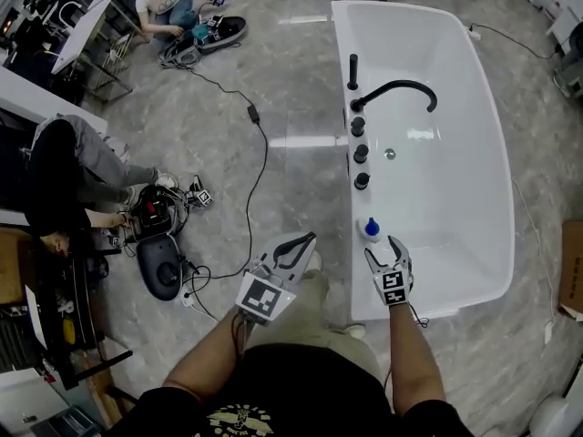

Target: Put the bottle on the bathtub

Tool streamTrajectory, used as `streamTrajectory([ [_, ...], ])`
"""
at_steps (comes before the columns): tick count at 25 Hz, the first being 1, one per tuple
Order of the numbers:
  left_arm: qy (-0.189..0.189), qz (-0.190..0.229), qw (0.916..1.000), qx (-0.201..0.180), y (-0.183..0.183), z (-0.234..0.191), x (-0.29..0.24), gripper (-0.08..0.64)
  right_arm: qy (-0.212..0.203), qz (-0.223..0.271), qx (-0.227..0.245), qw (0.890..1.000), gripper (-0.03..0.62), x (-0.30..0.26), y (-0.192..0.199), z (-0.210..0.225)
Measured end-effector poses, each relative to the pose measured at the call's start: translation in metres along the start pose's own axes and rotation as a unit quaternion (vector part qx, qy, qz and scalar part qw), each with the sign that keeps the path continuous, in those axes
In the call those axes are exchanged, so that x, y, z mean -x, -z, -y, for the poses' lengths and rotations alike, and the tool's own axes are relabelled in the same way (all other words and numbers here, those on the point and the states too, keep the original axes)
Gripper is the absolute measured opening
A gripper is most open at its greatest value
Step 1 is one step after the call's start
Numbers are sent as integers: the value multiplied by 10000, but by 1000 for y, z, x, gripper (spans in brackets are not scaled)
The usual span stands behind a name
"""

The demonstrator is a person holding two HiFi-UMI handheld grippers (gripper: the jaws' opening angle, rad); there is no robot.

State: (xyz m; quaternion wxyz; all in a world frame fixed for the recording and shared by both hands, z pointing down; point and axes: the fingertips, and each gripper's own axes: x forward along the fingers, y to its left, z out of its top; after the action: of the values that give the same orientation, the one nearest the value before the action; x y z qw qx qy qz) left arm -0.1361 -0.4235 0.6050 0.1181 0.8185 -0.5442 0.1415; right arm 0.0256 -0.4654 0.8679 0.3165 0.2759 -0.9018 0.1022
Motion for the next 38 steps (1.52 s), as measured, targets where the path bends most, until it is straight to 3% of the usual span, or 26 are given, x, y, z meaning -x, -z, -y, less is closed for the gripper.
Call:
streamTrajectory([
  [4, 290, 187, 9994, -39, -12, 35, 6, 11, 246, 704, -94, 9972, 270, 66, -29, 2],
  [8, 448, 556, 9974, 45, -46, 80, 20, 9, 622, 1688, -520, 9823, 268, 167, -75, 10],
  [9, 446, 655, 9968, 85, -56, 91, 24, 9, 727, 1882, -592, 9776, 253, 194, -85, 12],
  [12, 357, 982, 9943, 224, -79, 122, 33, 9, 922, 2246, -582, 9683, 116, 266, -107, 10],
  [15, 369, 1139, 9926, 213, -90, 159, 40, 9, 980, 2516, -632, 9608, 43, 325, -106, 9],
  [18, 343, 1206, 9916, 321, -101, 188, 50, 9, 1041, 2652, -822, 9550, 17, 379, -105, 10],
  [21, 72, 1173, 9924, 373, -107, 207, 63, 9, 1008, 2682, -856, 9542, 11, 424, -103, 5],
  [24, -245, 1118, 9934, 44, -110, 227, 79, 10, 936, 2676, -827, 9554, 11, 461, -97, -2],
  [27, -287, 1159, 9928, -138, -116, 249, 94, 11, 859, 2753, -741, 9546, 11, 491, -95, -8],
  [31, -440, 1117, 9926, -200, -122, 258, 112, 11, 763, 2730, -738, 9562, 11, 503, -96, -9],
  [38, -567, 1023, 9930, -139, -128, 230, 120, 11, 780, 2485, -672, 9632, 11, 481, -116, -15],
])
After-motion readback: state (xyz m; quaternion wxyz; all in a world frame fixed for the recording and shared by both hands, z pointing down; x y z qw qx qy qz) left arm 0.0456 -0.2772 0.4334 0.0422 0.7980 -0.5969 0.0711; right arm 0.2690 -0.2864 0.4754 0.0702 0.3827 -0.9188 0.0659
